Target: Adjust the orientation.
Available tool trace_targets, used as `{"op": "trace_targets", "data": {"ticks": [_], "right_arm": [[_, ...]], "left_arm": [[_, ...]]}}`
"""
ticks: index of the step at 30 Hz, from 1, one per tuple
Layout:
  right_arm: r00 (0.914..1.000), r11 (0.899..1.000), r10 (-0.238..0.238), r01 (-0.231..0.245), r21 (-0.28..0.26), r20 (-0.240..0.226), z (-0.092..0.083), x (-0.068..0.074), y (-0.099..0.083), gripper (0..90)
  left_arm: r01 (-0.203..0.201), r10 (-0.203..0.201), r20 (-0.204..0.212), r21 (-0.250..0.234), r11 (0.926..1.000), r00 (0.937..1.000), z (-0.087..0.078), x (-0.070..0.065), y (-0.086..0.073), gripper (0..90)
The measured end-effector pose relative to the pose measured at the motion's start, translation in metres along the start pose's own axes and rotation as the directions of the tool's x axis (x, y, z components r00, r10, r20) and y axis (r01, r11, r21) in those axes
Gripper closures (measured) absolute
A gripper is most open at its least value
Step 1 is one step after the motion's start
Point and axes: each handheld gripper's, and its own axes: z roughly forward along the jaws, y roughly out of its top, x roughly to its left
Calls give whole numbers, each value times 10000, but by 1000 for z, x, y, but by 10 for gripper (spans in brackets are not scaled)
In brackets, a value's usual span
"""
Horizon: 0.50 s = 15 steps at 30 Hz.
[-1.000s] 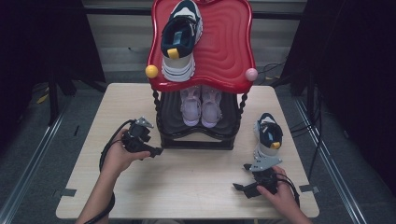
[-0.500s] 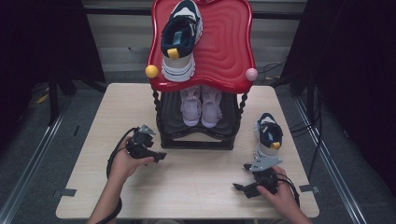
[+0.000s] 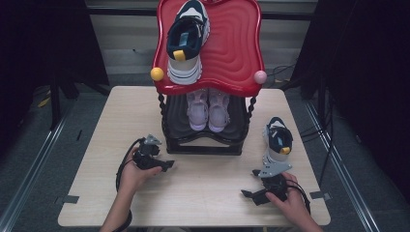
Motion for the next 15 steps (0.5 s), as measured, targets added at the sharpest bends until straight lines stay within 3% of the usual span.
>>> {"op": "trace_targets", "data": {"ticks": [9,15], "right_arm": [[10000,10000,-20,20,-3,-1,0,0,0,132],[10000,10000,-18,18,-1,-3,0,0,0,132]], "left_arm": [[-27,16,-321,-317,9995,9995,4,2,-9,186],[-519,482,-659,-553,9971,9967,8,1,-12,154]]}}
